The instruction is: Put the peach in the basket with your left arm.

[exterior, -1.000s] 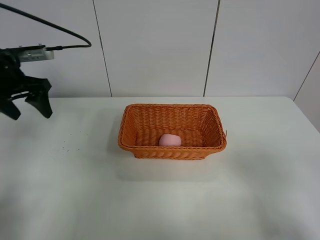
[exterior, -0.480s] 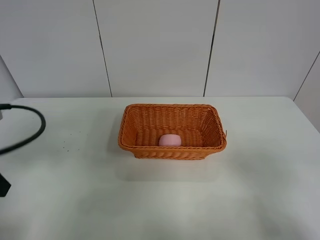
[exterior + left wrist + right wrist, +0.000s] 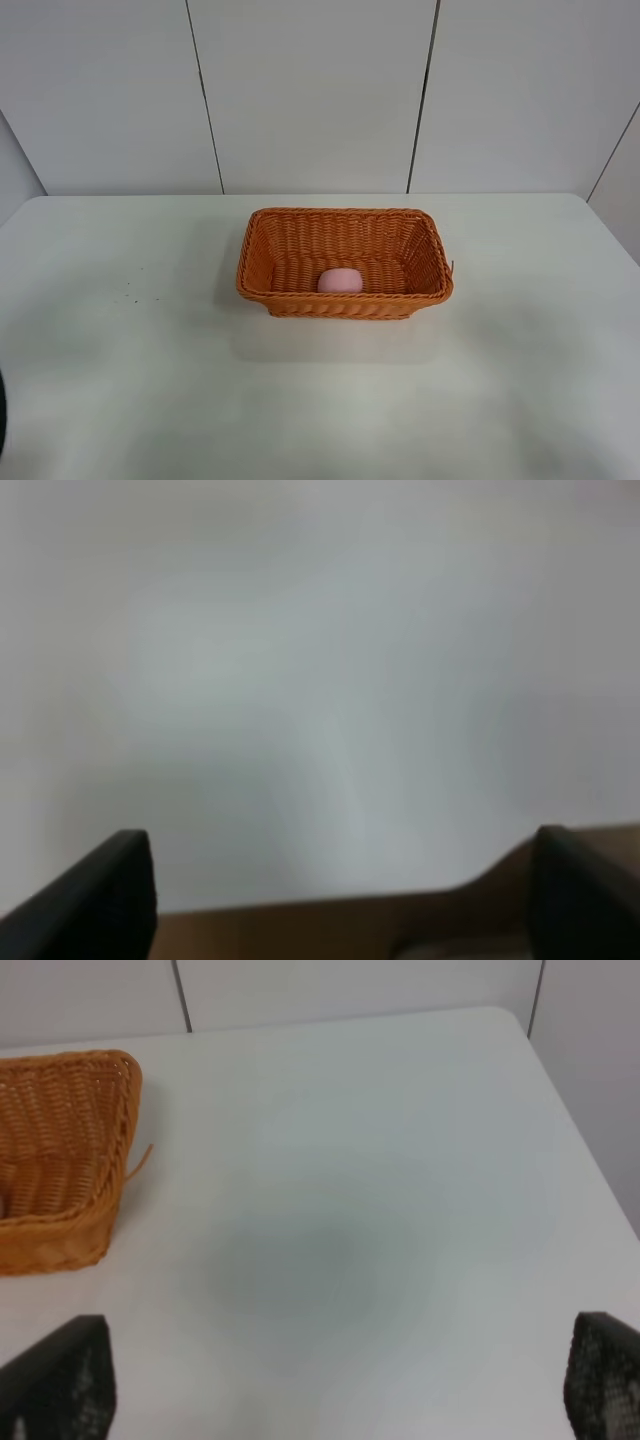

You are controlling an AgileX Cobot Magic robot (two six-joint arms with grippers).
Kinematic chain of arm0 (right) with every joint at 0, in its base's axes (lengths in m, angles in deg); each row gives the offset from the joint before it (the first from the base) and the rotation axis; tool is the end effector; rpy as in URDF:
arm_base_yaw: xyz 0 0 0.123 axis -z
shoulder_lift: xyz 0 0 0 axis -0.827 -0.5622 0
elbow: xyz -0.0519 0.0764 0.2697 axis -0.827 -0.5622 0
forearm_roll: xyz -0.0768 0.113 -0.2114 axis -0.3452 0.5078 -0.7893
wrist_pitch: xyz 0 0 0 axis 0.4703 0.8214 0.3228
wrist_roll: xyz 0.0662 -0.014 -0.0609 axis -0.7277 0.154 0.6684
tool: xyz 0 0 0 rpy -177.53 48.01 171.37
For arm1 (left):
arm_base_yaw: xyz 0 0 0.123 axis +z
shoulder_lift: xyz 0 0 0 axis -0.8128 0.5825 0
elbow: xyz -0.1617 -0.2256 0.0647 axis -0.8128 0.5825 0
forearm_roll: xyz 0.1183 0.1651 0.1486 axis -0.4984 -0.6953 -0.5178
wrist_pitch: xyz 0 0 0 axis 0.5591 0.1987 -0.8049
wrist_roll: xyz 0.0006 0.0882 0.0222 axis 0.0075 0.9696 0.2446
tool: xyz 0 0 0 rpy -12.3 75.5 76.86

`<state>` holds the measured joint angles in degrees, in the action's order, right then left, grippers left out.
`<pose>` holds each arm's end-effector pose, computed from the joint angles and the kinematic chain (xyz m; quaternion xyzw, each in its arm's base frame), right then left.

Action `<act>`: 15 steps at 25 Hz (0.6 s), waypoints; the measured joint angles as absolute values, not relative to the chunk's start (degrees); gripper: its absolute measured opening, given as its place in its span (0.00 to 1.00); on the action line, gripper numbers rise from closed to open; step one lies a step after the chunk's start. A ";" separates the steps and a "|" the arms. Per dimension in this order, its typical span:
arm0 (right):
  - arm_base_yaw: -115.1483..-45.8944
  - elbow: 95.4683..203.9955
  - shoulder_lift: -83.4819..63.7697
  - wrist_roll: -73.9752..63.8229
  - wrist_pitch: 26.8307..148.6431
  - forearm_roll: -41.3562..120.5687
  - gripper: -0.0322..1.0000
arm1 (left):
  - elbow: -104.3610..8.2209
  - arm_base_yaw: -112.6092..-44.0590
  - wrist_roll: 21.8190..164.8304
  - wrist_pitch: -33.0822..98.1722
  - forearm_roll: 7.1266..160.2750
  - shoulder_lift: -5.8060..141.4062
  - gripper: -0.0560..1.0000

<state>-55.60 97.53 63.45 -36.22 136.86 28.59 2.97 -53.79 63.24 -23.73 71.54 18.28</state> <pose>-0.0022 -0.0042 0.2775 0.0627 0.8416 0.0106 0.5363 0.0580 -0.0012 0.2664 0.0258 0.9399 0.0020 0.3403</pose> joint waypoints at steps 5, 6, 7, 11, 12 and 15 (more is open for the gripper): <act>-55.60 97.53 63.45 -36.22 136.86 28.59 0.70 | 2.97 -53.79 63.24 -23.73 71.54 11.60 0.86; -55.60 97.53 63.45 -36.22 136.86 28.59 0.70 | 2.97 -53.79 63.24 -23.73 71.54 10.04 0.86; -55.60 97.53 63.45 -36.22 136.86 28.59 0.70 | 2.97 -53.79 63.24 -23.73 71.54 8.35 0.86; -55.60 97.53 63.45 -36.22 136.86 28.59 0.70 | 3.08 -53.79 63.12 -23.77 71.54 1.65 0.86; -55.60 97.53 63.45 -36.22 136.86 28.59 0.70 | 3.16 -53.79 62.99 -23.77 71.54 0.24 0.86; -55.60 97.53 63.45 -36.22 136.86 28.59 0.70 | 3.22 -53.79 62.77 -23.84 71.54 -4.03 0.86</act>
<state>-55.60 97.53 63.45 -36.22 136.86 28.59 3.22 -53.79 62.77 -23.84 71.54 -4.03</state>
